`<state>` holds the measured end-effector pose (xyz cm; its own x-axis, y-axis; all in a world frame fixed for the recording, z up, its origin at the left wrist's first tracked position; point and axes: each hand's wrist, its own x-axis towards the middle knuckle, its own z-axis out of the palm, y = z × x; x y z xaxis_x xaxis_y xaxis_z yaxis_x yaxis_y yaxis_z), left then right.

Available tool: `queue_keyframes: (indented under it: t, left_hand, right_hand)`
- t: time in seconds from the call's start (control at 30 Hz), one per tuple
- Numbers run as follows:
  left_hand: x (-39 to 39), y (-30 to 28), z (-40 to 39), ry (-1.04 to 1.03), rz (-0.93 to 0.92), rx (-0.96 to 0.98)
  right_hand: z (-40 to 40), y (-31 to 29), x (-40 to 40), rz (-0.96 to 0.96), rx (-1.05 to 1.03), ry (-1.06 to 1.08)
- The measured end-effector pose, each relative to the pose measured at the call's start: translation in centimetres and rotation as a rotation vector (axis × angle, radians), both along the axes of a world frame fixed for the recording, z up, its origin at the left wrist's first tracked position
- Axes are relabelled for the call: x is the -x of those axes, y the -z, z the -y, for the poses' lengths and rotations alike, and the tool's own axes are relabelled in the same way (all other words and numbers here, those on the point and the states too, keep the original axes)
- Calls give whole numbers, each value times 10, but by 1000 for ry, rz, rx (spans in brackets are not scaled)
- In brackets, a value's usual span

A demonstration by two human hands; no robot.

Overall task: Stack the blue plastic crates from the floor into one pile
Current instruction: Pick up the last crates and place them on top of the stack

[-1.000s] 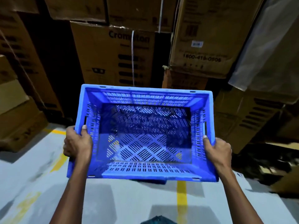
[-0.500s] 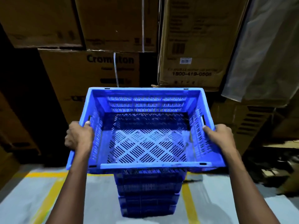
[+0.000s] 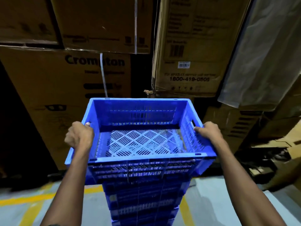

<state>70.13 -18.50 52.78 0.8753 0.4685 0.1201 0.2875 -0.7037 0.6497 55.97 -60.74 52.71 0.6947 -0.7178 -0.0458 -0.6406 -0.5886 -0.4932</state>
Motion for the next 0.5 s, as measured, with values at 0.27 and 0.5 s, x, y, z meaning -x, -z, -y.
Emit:
queue_keyframes:
  t: [0.27, 0.5]
  left_hand:
    - [-57, -9, 25, 134, -133, 7]
    - [-81, -13, 41, 116, -128, 49]
  right_hand:
    - [35, -11, -59, -74, -17, 2]
    - [55, -12, -106, -122, 0, -23]
